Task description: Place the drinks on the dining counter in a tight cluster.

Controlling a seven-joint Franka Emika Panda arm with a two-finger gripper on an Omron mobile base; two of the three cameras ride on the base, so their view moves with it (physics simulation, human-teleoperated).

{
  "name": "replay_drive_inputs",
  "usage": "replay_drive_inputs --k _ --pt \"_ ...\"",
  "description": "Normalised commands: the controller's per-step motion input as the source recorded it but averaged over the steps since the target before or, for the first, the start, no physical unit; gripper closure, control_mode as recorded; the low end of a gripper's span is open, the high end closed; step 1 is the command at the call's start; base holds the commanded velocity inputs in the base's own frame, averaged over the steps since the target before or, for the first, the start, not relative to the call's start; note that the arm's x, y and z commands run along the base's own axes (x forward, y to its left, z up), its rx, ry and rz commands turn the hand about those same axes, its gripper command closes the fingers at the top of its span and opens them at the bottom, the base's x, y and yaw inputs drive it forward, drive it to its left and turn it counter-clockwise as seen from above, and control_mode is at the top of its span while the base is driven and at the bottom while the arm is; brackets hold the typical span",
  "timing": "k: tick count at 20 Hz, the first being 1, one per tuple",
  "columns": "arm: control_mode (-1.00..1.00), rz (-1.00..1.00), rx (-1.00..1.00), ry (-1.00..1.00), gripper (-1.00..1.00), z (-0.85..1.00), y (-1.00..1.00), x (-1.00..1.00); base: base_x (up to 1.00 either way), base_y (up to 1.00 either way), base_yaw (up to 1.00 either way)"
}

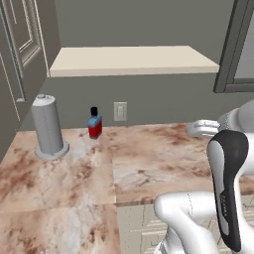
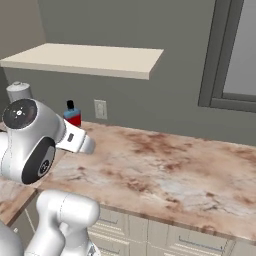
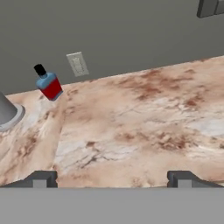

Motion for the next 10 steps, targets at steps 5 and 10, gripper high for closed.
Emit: replay_drive_inputs --k 5,10 --pt "1.00 0.00 0.00 0.00 -1.00 0.00 0.00 0.00 0.00 0.00 0.00" --pt "-1.00 0.01 0.00 0.00 -1.00 0.00 0.36 0.07 -0.01 0.05 0.00"
